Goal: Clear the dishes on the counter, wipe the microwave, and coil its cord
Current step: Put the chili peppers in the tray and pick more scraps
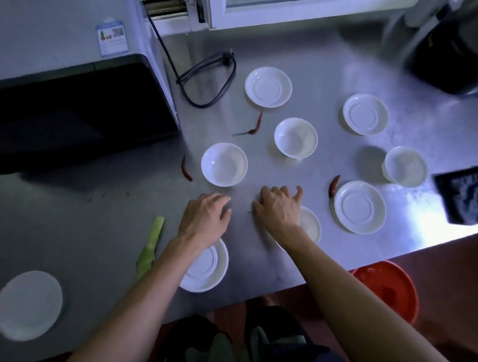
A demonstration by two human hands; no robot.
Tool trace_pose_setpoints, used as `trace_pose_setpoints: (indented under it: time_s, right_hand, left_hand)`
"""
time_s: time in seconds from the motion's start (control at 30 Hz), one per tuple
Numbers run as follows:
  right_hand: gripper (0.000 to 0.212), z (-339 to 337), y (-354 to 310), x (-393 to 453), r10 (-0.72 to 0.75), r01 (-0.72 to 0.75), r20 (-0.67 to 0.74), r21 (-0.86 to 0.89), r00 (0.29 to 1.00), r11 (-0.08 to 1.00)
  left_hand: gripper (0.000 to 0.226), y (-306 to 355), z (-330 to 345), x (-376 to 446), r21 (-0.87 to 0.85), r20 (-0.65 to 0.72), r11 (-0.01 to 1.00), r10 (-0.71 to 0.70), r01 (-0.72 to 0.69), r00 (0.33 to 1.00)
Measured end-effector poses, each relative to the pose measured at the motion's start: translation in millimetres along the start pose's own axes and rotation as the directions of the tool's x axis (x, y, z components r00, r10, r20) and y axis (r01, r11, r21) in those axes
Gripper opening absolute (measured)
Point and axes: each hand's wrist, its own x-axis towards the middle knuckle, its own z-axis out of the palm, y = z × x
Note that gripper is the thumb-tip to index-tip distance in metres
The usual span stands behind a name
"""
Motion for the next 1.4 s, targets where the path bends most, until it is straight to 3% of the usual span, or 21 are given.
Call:
trace_pose_setpoints:
  time_s: [0.27,0.4,0.53,0.63,0.77,1.07,1.2,1.4]
  right_hand:
    - [0.010,3.5,-18.6,10.3,0.074,-0.069,-0.078,0.061,0.994,0.996]
    - [0.018,5.2,-22.9,16.0,0.086,-0.071,-0.117,0.124,0.989,0.990]
    - [0.039,1.3,-27.9,17.2,0.098,-0.074,-0.139,0.168,0.985,0.983]
    - [0.016,-3.4,-25.5,16.9,0.146,-0.107,-0.166,0.225,0.975,0.968]
    - [0.021,-26.2,-30.6,16.1,0.205,-0.108,-0.252,0.350,0.946,0.930]
    - [0.024,-55.9,-93.7,26.5,0.039,0.124,-0.378,0.399,0.925,0.909]
    - [0.021,-51.0,-118.9,33.5,-0.014,0.141,-0.354,0.335,0.935,0.932]
    - [0.018,-49.0,-133.0,36.3,-0.033,0.139,-0.327,0.306,0.944,0.942]
  left_hand:
    - [0.028,-24.5,-9.2,11.6,-0.018,0.021,0.997,0.081,-0.081,0.996]
    - [0.022,-40.3,-19.0,19.3,-0.024,-0.012,0.994,0.107,-0.107,0.994]
    - [0.021,-58.6,-30.1,29.9,-0.009,-0.038,0.994,0.111,-0.112,0.993]
    - [0.021,-71.7,-35.3,40.3,0.013,-0.047,0.993,0.117,-0.117,0.992]
    - [0.016,-87.6,-38.9,54.9,0.095,-0.042,0.988,0.130,-0.125,0.991]
    - [0.025,-109.3,-41.2,80.7,0.215,0.089,0.963,0.149,-0.165,0.985]
    - [0.025,-114.8,-41.5,87.7,0.231,0.141,0.953,0.167,-0.197,0.976]
    - [0.023,-123.7,-40.3,93.4,0.269,0.097,0.933,0.220,-0.239,0.971]
